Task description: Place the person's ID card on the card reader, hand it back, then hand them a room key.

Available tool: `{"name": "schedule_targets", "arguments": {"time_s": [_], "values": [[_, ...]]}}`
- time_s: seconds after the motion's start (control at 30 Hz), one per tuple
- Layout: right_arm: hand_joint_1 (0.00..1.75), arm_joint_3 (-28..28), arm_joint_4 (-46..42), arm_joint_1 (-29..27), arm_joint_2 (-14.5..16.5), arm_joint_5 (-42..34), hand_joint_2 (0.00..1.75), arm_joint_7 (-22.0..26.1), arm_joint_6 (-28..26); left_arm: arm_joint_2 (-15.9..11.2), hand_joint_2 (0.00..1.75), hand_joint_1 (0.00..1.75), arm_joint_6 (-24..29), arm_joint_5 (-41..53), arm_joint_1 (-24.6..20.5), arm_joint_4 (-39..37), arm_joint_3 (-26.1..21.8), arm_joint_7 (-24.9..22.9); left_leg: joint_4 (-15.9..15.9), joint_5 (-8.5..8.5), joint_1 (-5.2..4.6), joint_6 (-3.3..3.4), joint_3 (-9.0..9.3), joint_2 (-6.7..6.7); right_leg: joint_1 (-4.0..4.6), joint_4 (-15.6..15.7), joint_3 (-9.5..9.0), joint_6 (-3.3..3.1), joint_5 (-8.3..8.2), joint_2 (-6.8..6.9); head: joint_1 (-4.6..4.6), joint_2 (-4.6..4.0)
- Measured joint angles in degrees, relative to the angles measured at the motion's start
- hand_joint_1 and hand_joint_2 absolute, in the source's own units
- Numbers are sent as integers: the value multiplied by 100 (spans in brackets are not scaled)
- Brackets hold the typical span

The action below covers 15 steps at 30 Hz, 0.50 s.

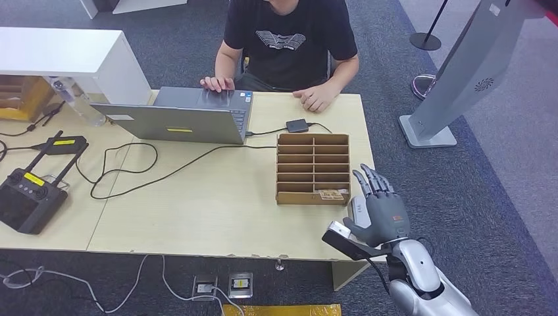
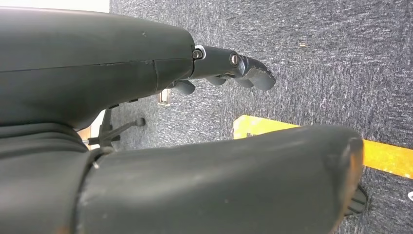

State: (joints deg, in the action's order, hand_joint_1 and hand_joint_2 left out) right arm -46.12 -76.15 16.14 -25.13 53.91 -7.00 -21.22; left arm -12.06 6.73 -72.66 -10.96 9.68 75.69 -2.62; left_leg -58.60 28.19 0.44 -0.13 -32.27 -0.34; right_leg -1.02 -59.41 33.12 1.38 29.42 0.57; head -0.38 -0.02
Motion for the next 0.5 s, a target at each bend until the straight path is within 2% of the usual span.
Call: {"name": "schedule_targets", "arguments": {"time_s": [0.27,0.5], "values": [[0,8,166,129,319,295,175,14,148,0,0,0,-20,28,-1,0,0,0,0,-1,0,-1,1,0,0,0,0,0,0,0,1,0],[0,19,243,165,456,355,175,1,201,-4,0,0,-38,49,0,0,0,0,0,-1,0,-1,1,0,0,-1,0,0,0,0,1,0]]}}
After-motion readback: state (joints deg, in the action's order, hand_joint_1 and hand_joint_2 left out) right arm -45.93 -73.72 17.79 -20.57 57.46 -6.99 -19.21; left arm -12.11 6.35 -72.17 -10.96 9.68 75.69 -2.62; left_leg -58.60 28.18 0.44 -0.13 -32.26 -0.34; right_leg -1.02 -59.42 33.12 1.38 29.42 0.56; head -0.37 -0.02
